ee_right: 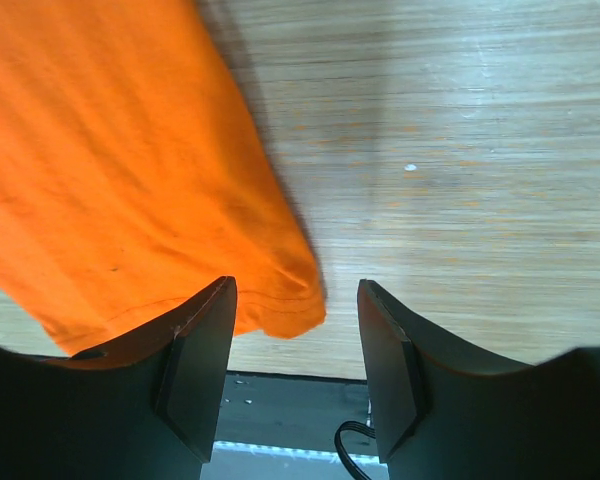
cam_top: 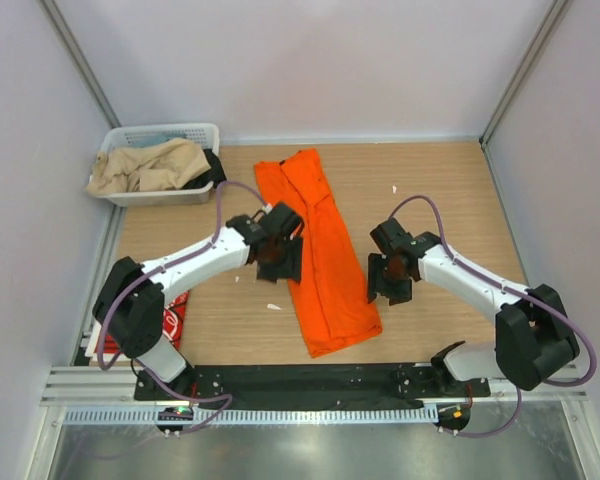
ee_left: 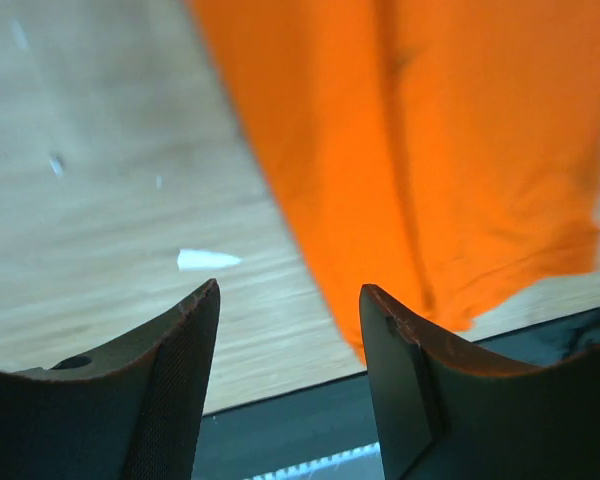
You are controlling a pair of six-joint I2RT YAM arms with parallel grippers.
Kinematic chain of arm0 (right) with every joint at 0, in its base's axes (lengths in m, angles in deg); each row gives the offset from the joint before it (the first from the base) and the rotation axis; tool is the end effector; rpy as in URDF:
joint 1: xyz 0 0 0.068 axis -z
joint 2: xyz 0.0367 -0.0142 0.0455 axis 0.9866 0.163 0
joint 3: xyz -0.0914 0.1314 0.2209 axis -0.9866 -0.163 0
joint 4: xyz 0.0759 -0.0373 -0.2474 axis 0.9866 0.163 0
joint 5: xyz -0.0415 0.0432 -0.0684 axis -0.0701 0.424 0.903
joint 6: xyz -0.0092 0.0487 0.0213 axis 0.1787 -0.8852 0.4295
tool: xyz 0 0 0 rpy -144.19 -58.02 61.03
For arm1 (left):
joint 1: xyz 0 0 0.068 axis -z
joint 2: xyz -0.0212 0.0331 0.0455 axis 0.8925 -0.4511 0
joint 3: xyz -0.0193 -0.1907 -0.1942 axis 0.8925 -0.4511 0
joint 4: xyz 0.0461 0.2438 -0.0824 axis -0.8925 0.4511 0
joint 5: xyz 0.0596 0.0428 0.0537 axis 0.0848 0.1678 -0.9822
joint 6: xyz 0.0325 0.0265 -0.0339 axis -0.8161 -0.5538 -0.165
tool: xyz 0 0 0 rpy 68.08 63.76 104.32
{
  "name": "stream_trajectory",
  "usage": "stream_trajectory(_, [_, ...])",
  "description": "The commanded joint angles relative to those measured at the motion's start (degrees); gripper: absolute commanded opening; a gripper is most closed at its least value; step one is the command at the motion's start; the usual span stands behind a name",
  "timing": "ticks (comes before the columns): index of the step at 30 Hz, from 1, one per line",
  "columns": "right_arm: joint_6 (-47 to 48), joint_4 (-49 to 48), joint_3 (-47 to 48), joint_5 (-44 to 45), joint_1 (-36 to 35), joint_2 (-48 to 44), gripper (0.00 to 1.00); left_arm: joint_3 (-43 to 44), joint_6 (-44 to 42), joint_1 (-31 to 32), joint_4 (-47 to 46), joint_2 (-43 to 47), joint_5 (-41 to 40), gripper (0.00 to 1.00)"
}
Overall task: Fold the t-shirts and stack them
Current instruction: Fold the tshirt
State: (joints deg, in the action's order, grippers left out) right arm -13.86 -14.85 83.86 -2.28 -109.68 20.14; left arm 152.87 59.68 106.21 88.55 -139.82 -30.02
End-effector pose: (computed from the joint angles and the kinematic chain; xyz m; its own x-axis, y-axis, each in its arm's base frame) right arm 0.2013 0.1122 0.1989 -0.9766 0.0813 -0.1989 0.0541 0.9889 0.1385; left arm 0.2412 -0.2239 0.2518 -0.9401 -0.0077 -0.3407 0.0862 0.9618 -0.2597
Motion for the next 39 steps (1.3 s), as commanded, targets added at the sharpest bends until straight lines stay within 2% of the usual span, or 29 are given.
stream_trajectory(1, [-0.2, -1.7, -1.0, 1.6, 0.9, -0.3, 0.58, -11.4, 11.7, -0.7, -7.8, 2.8, 4.6, 0.59])
stream_trajectory(7, [-0.9, -5.6, -5.0, -2.4, 1.1, 2.2, 0.53, -11.3, 11.1, -0.8, -10.3, 0.6, -0.8, 0.58])
stream_trajectory(10, [-2.2, -7.5, -7.0, -5.0, 1.0, 3.2, 0.51, -10.5, 12.0, -1.2, -10.1, -2.7, -0.2, 0.59])
stream_trajectory(14, [-5.3, -9.7, -10.1, -8.8, -0.2, 2.0, 0.43, -10.3, 13.4, -1.8, -8.7, -4.0, -2.1, 0.60])
stream_trajectory(17, [-9.4, -12.9, -12.7, -14.2, -2.2, -0.3, 0.36, -11.3, 12.8, -2.3, -7.3, 0.4, -4.8, 0.60])
stream_trajectory(20, [-17.8, -17.5, -15.7, -17.6, -4.5, -2.8, 0.31, -12.0, 12.1, -2.7, -3.8, 5.0, -6.1, 0.60])
stream_trajectory(23, [-23.9, -21.0, -17.2, -19.2, -7.9, -5.6, 0.30, -14.8, 13.7, -2.7, -3.2, 9.7, -2.4, 0.59])
stream_trajectory(25, [-24.3, -20.3, -16.9, -18.5, -9.3, -6.9, 0.31, -18.6, 15.7, -2.5, -4.5, 13.1, -0.1, 0.57])
stream_trajectory(26, [-23.6, -19.6, -16.2, -18.3, -9.3, -7.2, 0.34, -20.1, 16.8, -2.4, -5.3, 14.2, 1.1, 0.56])
stream_trajectory(27, [-22.1, -17.8, -15.4, -15.5, -9.3, -7.2, 0.37, -23.3, 19.1, -2.2, -6.6, 15.3, 4.0, 0.54])
stream_trajectory(28, [-17.8, -11.5, -14.1, -12.4, -9.3, -6.5, 0.39, -24.9, 20.2, -1.6, -8.0, 16.0, 5.5, 0.54])
stream_trajectory(29, [-15.2, -7.9, -11.0, -8.7, -9.3, -5.9, 0.45, -26.3, 21.4, -1.1, -11.3, 16.8, 6.9, 0.53])
stream_trajectory(30, [-13.4, -4.8, -9.8, -1.5, -9.3, -5.6, 0.49, -27.9, 22.7, -0.5, -12.8, 16.7, 7.8, 0.53])
stream_trajectory(32, [-9.1, 0.7, -7.9, 3.7, -9.3, -5.1, 0.55, -28.0, 24.7, 2.1, -13.9, 15.7, 8.3, 0.54])
stream_trajectory(36, [-6.0, 3.6, -6.2, 6.8, -9.2, -5.5, 0.57, -27.2, 28.3, 7.1, -14.0, 11.9, 6.4, 0.58])
stream_trajectory(39, [-6.1, 3.3, -5.6, 5.5, -9.3, -6.5, 0.51, -26.8, 32.2, 10.0, -13.6, 10.6, 4.5, 0.53])
